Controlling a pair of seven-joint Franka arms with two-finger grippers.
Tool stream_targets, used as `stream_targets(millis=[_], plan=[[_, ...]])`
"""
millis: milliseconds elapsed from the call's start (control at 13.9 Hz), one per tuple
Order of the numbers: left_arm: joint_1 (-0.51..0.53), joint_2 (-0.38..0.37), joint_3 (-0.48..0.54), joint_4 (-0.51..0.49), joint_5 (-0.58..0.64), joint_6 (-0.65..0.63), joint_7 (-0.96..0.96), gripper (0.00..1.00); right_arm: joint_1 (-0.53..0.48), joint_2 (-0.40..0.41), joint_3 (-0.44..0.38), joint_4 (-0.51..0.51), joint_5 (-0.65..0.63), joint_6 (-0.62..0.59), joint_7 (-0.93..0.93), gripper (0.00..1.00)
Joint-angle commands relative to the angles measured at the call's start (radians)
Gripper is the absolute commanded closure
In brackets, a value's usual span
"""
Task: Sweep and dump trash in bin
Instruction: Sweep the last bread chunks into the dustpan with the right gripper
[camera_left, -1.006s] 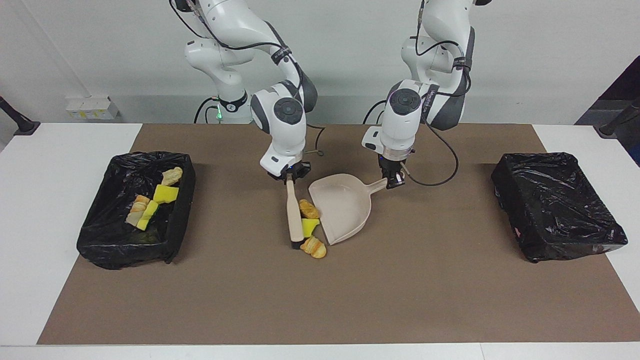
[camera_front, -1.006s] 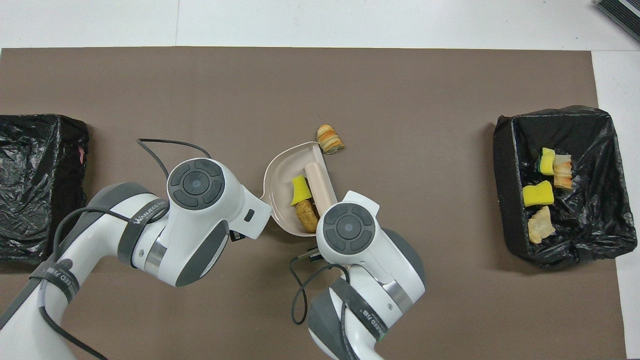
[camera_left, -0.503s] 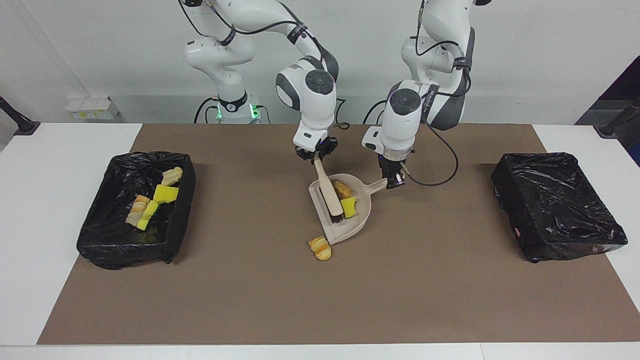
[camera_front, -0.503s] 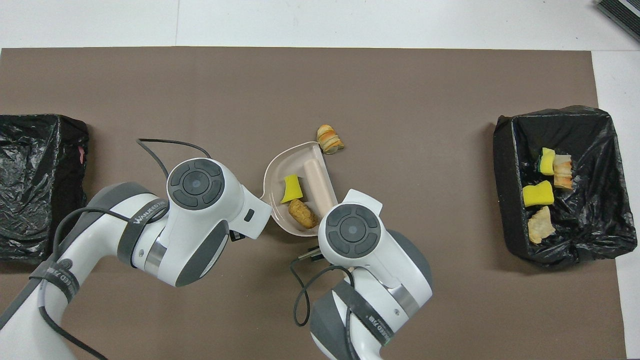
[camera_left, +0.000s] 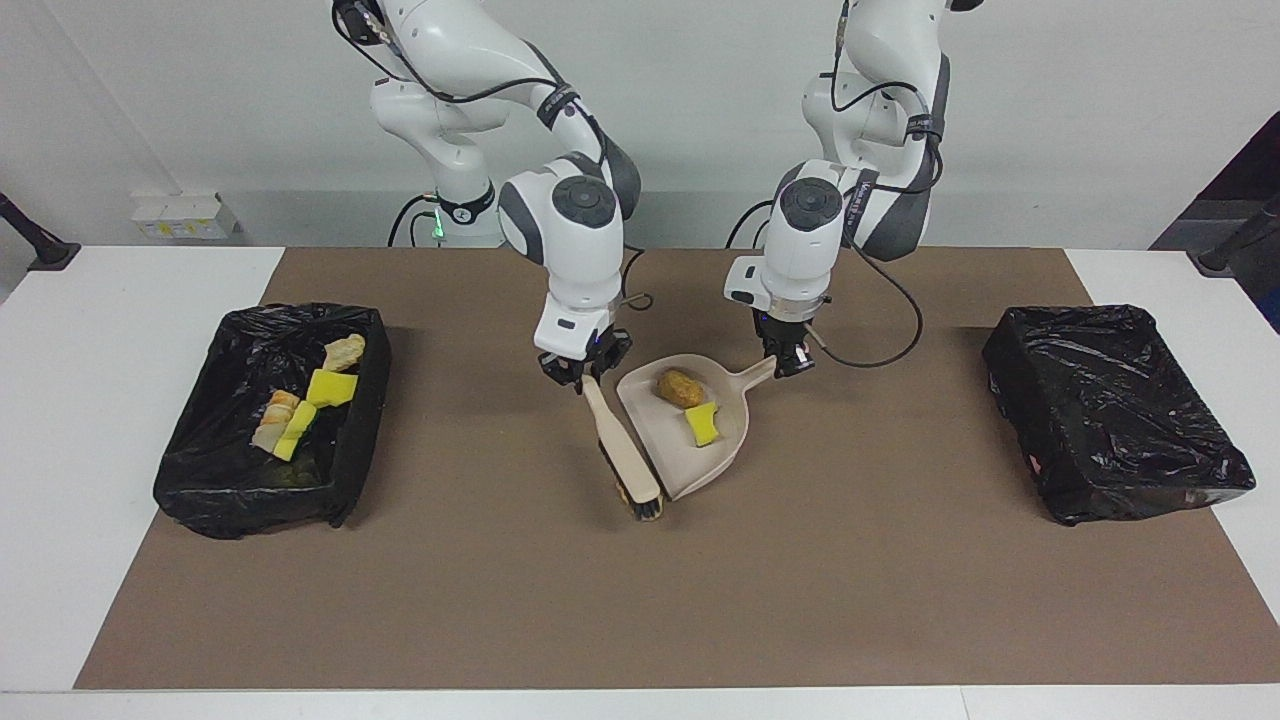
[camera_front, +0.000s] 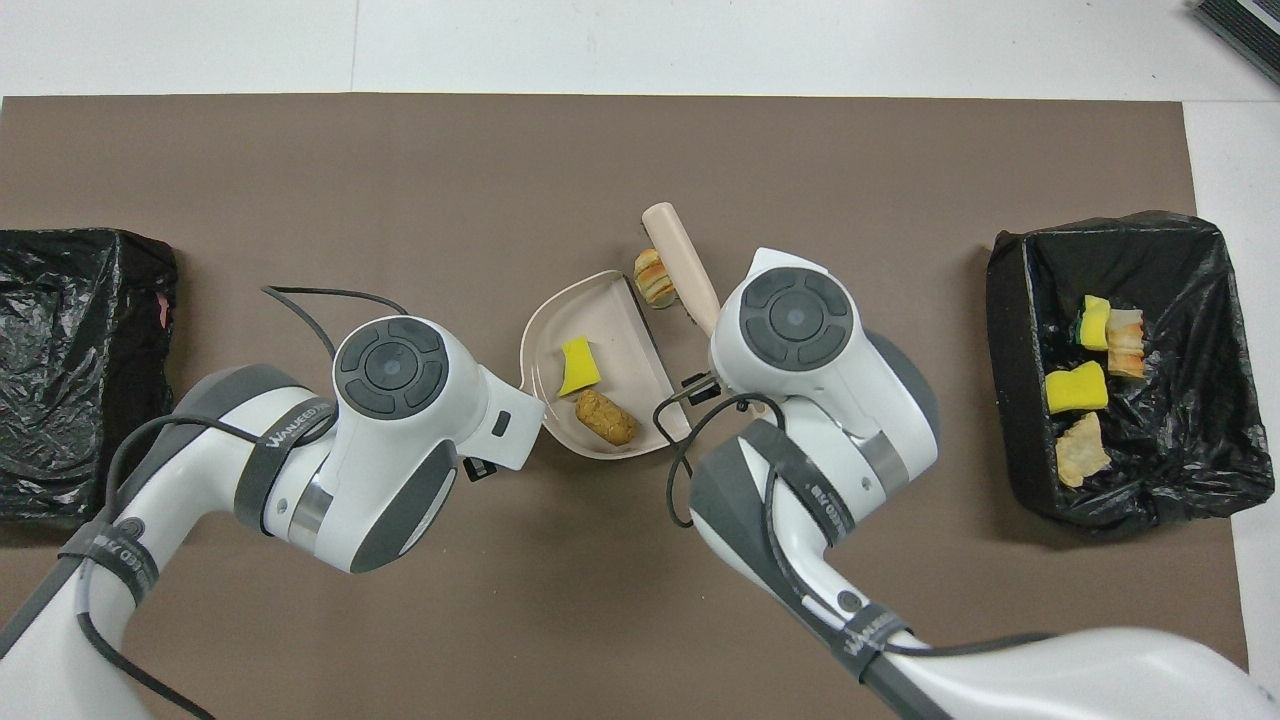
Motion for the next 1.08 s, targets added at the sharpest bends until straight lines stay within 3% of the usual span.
stream_targets(millis=[0, 216, 431, 719, 1006], plan=[[0.005, -0.012, 0.003, -0.024, 0.013, 0.022, -0.079, 1.00, -0.012, 0.143, 0.013, 0.155, -0.123, -0.018, -0.027, 1.00], [0.008, -0.012, 0.003, -0.024, 0.010, 0.022, -0.093, 1.00, -0.010, 0.224, 0.012, 0.254, -0.161, -0.041, -0.088, 1.00], [0.008, -0.012, 0.003, -0.024, 0.010, 0.022, -0.095, 1.00, -0.018, 0.229, 0.013, 0.260, -0.190, -0.100, -0.119, 1.00], [0.008, -0.012, 0.003, -0.024, 0.007, 0.024, -0.095, 1.00, 0.001, 0.191, 0.024, 0.219, -0.181, -0.256, -0.117, 1.00], [0.008, -0.012, 0.003, -0.024, 0.007, 0.022, -0.101, 1.00, 0.002, 0.113, 0.085, 0.083, -0.167, -0.278, -0.069, 1.00]])
